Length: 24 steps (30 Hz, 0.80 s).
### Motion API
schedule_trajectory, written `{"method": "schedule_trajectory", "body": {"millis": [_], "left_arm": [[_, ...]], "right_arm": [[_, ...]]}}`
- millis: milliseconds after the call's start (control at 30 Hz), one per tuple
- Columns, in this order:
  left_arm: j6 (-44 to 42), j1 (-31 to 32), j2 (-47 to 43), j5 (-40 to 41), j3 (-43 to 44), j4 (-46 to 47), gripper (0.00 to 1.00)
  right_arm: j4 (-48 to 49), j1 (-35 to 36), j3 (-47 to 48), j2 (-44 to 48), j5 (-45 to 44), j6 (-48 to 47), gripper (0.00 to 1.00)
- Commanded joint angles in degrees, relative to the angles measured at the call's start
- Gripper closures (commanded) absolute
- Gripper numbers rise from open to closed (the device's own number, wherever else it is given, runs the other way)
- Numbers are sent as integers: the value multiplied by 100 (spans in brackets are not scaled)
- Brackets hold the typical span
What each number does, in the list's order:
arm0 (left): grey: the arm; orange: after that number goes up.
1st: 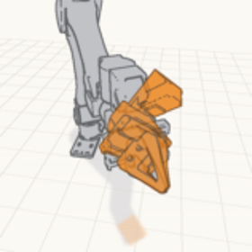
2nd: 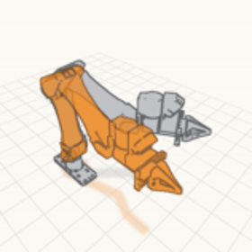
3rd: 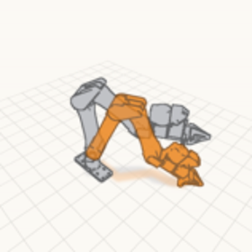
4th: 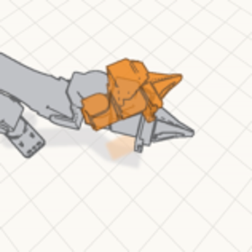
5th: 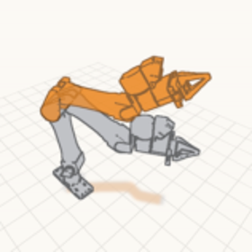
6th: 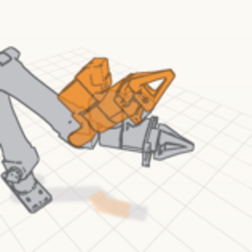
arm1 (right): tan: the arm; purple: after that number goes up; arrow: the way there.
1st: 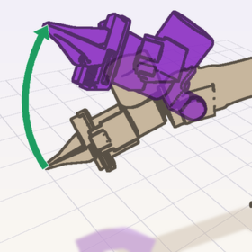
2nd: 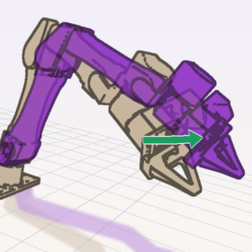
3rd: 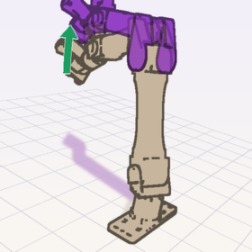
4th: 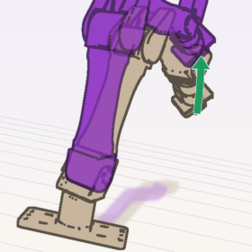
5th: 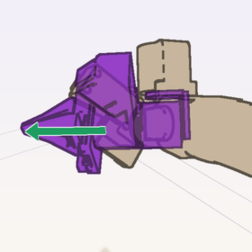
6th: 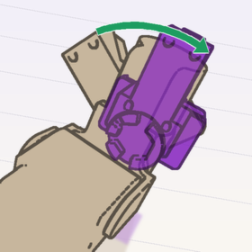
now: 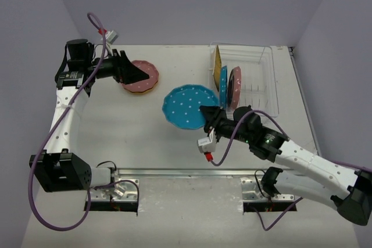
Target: Unload the plates from the dish rack
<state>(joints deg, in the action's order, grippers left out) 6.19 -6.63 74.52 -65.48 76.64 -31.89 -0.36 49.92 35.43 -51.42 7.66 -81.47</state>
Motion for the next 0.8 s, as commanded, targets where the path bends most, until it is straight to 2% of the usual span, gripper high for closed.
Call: {"method": "schedule_trajectory", "body": {"millis": [0, 67, 133, 200, 367, 500, 633, 700, 767], "left_arm": [[-714, 141, 12, -558, 17, -647, 11], [-1281, 415, 126, -337, -45, -1364, 11], [-1791, 573, 249, -122, -124, -1730, 13], [-2089, 1015, 333, 245, -278, -2074, 15], [-2525, 1378, 444, 682, -596, -2309, 22], [-3193, 1498, 615, 502, -591, -2846, 40], [-3777, 1507, 810, 284, -613, -3280, 78], [-4010, 1507, 880, 149, -623, -3533, 92], [-4091, 1507, 916, 105, -597, -3562, 94]], "right_arm": [[2715, 380, -354, 227, 368, -1789, 100], [3150, 533, -492, 89, 430, -2033, 100], [3443, 696, -546, -86, 431, -2137, 100], [3623, 818, -577, -216, 441, -2208, 100], [3938, 963, -616, -474, 482, -2312, 100], [4074, 985, -673, -619, 500, -2398, 100], [4158, 985, -736, -765, 359, -2477, 100], [4219, 993, -756, -799, 315, -2505, 100], [4202, 985, -757, -808, 244, -2505, 100]]}}
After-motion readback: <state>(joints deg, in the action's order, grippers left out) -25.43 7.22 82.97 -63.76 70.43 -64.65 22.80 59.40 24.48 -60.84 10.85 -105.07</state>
